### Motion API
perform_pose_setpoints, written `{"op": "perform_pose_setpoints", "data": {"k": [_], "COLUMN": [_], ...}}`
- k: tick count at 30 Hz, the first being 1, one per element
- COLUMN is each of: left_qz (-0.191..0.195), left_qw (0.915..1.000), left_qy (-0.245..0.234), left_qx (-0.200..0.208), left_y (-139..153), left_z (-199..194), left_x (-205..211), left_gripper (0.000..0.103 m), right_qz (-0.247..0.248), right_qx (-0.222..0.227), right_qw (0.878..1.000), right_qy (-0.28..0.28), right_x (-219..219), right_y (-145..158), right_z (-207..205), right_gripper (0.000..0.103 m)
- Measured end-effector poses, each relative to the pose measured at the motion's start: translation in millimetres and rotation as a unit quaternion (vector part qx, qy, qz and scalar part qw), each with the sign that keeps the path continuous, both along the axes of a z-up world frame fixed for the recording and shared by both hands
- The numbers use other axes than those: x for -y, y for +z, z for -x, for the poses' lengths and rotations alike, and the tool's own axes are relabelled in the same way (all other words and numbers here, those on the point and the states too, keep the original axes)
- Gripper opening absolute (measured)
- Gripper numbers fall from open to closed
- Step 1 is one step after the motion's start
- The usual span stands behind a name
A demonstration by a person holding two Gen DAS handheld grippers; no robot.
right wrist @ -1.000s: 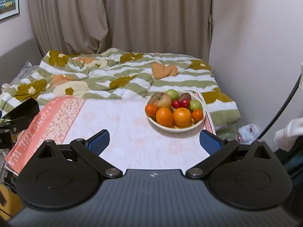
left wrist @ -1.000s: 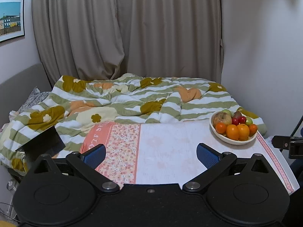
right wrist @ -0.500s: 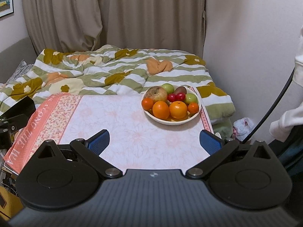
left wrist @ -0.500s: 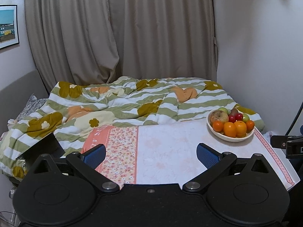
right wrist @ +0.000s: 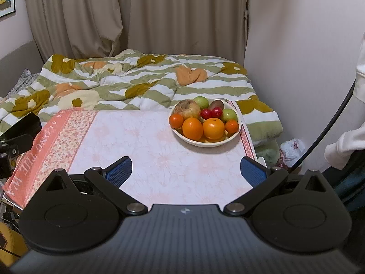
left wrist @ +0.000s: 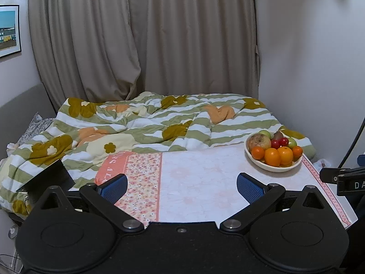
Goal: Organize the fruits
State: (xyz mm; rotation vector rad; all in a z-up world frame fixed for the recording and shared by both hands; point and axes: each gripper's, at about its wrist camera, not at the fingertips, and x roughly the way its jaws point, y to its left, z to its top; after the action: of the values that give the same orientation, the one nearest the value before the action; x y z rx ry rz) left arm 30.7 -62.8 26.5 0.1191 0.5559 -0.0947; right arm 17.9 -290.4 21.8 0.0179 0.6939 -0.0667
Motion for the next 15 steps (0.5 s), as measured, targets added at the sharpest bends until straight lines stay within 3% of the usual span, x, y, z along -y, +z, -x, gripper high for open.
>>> {"op": "perform_pose_setpoints", "data": {"k": [15], "left_qz": [0.007], "left_qw": [1.0], "left_qy": [0.003], "left_qx": [0.0], "left_y": [1.5], "left_z": [3.9], "left_x": [6.7], "left_gripper": [0.103], "right_qz": [-0.004], "right_qx": [-0.003], "right_qw": [1.0], "right_qy": [0.003], "right_x": [1.4], "right_y": [1.6], "right_z": [1.3], "right_gripper": [0.103]}}
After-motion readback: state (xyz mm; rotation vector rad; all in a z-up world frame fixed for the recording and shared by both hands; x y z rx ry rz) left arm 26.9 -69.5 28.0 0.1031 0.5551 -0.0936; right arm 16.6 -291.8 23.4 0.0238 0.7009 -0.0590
